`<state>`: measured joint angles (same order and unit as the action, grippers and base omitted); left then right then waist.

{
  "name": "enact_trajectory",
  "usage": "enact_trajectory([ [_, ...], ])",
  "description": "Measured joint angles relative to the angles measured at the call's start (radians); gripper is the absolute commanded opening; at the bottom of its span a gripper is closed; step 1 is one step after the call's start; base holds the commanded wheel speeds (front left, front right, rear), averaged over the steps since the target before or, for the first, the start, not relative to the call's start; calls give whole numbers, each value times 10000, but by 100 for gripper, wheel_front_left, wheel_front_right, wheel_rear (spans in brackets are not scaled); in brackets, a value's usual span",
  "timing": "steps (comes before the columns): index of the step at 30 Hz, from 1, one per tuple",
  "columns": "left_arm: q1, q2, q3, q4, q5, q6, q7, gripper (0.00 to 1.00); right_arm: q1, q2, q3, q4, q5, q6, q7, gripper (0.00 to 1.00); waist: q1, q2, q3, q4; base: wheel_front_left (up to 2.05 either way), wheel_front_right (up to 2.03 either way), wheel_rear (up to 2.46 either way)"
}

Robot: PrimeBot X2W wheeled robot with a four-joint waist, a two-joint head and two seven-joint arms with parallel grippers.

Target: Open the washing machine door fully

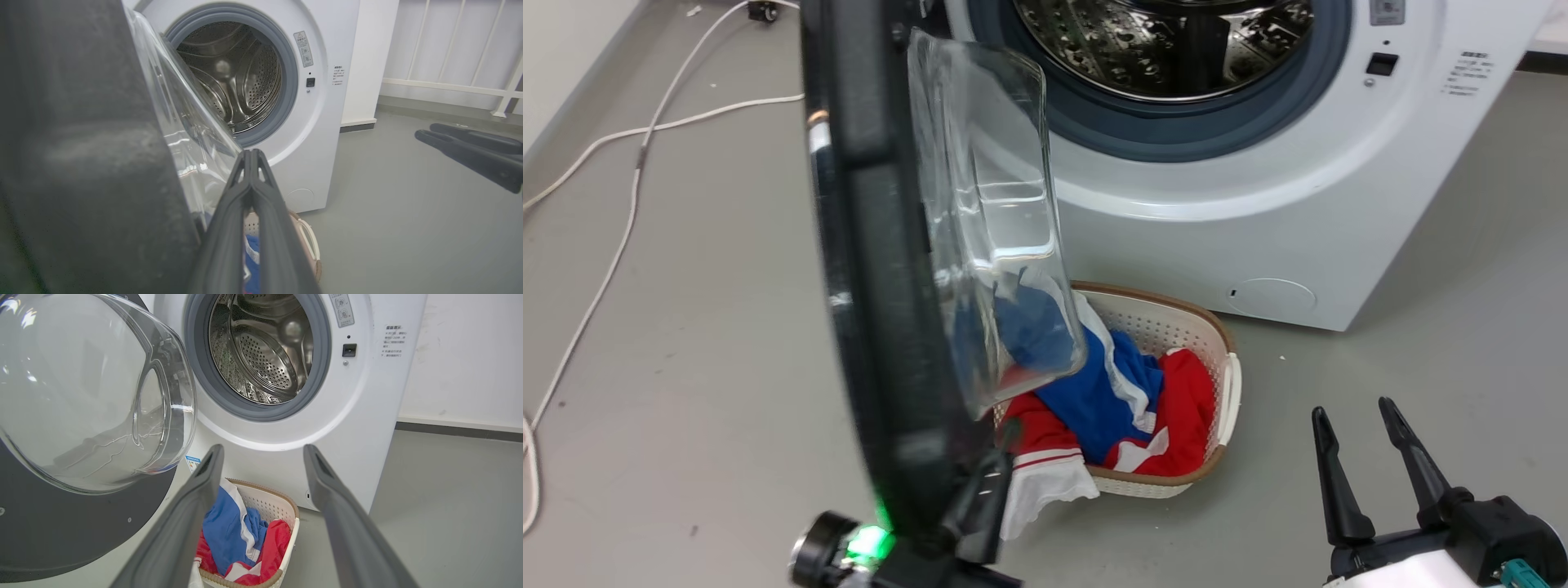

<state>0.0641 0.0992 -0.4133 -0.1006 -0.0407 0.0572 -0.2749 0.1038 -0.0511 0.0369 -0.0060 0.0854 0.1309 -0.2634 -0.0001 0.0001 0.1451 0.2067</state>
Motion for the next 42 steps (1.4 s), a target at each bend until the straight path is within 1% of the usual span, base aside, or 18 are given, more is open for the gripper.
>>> enact_trajectory([
  [4, 321, 261, 790, -79, -136, 460, 0, 0, -5, 0, -31, 8, -31, 0, 0, 100, 0, 0, -1, 207, 0, 0, 0],
  [7, 328, 464, 1398, -56, -290, 665, 88, 0, -9, 2, -36, 33, -46, 0, 0, 100, 2, 0, 0, 292, 0, 0, 0],
  [10, 394, 522, 1837, -105, -397, 828, 90, 0, -16, 2, -27, 44, -58, 0, 0, 100, 3, 0, 3, 319, 0, 0, 0],
  [18, 559, 1032, 3116, 4, -656, 1026, 90, 0, -87, 2, 10, 42, -73, 0, 0, 100, 3, 0, 68, 261, 0, 0, 0],
  [28, 524, 1154, 4583, 276, -993, 1367, 90, 0, -215, 2, -56, -13, -182, 0, 0, 100, 3, 0, 360, 54, 0, 0, 0],
  [37, 39, 1436, 5892, 663, -1350, 1384, 90, 0, -450, 2, -92, -71, -341, 0, 0, 100, 2, 0, 738, -48, 0, 0, 0],
  [42, -300, 1559, 6546, 1145, -1655, 1218, 90, 0, -498, 2, -123, -109, -418, 0, 0, 100, 2, 0, 924, -101, 0, 0, 0],
])
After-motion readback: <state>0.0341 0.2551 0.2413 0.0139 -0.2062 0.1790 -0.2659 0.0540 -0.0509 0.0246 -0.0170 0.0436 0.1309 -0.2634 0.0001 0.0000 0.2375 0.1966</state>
